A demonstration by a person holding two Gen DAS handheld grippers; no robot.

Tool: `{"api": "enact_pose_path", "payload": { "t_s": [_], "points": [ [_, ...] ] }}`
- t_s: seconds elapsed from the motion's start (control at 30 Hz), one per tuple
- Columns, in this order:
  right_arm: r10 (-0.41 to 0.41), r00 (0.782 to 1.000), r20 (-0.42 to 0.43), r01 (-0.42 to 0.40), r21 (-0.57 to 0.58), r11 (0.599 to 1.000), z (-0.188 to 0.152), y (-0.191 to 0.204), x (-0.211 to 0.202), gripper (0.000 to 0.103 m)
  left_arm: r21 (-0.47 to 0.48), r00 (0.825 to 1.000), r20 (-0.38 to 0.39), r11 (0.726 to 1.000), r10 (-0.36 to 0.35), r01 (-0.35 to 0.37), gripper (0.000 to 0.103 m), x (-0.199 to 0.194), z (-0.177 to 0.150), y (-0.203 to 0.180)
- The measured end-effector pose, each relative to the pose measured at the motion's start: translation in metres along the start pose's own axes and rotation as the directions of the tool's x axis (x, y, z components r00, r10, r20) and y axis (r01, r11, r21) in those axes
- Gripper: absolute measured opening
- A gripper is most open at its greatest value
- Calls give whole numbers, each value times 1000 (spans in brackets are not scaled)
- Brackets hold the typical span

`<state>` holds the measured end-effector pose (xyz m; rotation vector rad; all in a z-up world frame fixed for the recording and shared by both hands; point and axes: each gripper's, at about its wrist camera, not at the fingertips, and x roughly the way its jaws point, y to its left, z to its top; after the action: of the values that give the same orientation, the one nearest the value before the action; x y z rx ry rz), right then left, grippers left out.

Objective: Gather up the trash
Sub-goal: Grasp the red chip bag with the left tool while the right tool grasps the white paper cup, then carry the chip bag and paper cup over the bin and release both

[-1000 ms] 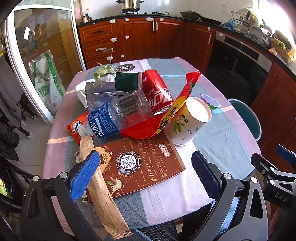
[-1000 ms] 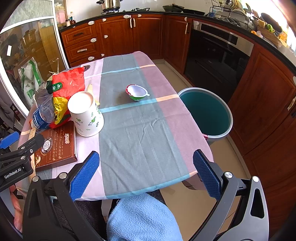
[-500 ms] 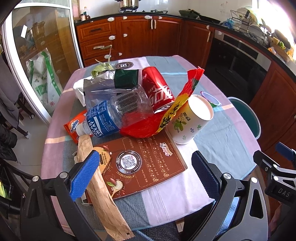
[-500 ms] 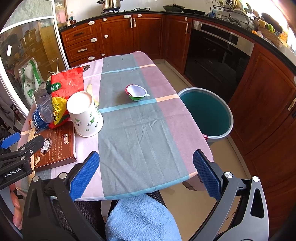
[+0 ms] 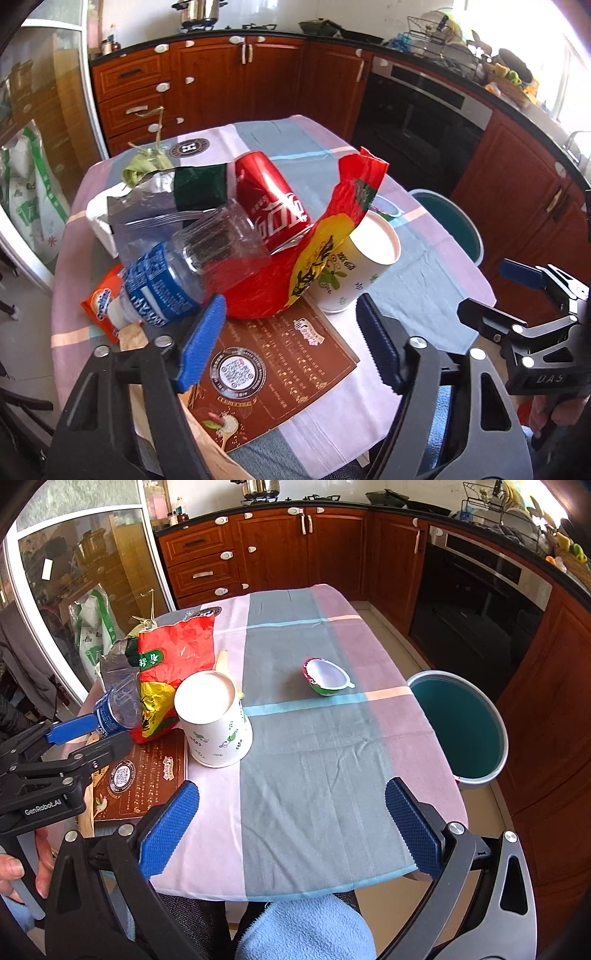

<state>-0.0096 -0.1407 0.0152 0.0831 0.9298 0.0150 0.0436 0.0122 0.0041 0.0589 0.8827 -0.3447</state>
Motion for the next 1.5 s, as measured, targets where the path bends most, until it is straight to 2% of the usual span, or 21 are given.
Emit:
{"api": "enact_pose_path", "payload": {
  "t_s": [0.07, 0.13, 0.2, 0.23, 0.27, 0.33, 0.57, 0.67, 0.77, 0.83, 1.1, 1.5],
  "points": [
    [11, 1000, -4, -11, 0, 1000, 0, 1, 3, 97, 44, 999, -32, 999, -6, 7, 52, 13, 5, -7],
    [18, 1000, -12, -18, -8, 1000, 2, 3, 7, 97, 75, 997, -70, 997, -25, 30, 33, 27, 7, -12],
    [34, 999, -18, -34, -12, 999, 5, 4, 10, 97, 86, 994, -97, 995, -39, 47, 26, 40, 6, -13],
    [41, 999, -20, -41, -15, 999, 6, 6, 12, 97, 89, 994, -103, 995, -37, 46, 16, 45, 6, -13],
    [49, 999, -21, -49, -19, 999, 9, 8, 14, 97, 88, 993, -108, 995, -37, 46, 11, 49, 5, -13],
    [73, 997, -22, -73, -26, 997, 14, 13, 17, 97, 67, 993, -111, 996, -46, 53, 5, 54, 4, -8],
    [170, 985, -39, -172, -56, 984, 35, 35, 47, 96, 25, 989, -111, 995, -96, 99, 4, 49, 0, 6],
    [203, 978, -51, -206, -61, 977, 43, 44, 63, 89, 13, 987, -114, 993, -113, 115, 4, 49, 0, 9],
    [233, 970, -75, -237, -52, 970, 48, 48, 76, 73, 1, 985, -121, 992, -125, 126, 4, 47, -1, 12],
    [250, 964, -93, -255, -40, 966, 49, 49, 83, 55, 1, 984, -125, 992, -125, 126, 4, 47, -2, 12],
    [270, 962, -49, -270, 11, 963, 50, 24, 63, 54, 9, 987, -117, 994, -108, 110, 4, 42, 9, -3],
    [199, 977, 82, -208, 131, 969, 48, -57, 8, 54, 121, 989, -53, 982, -141, 147, 4, 9, 38, -58]
  ]
}}
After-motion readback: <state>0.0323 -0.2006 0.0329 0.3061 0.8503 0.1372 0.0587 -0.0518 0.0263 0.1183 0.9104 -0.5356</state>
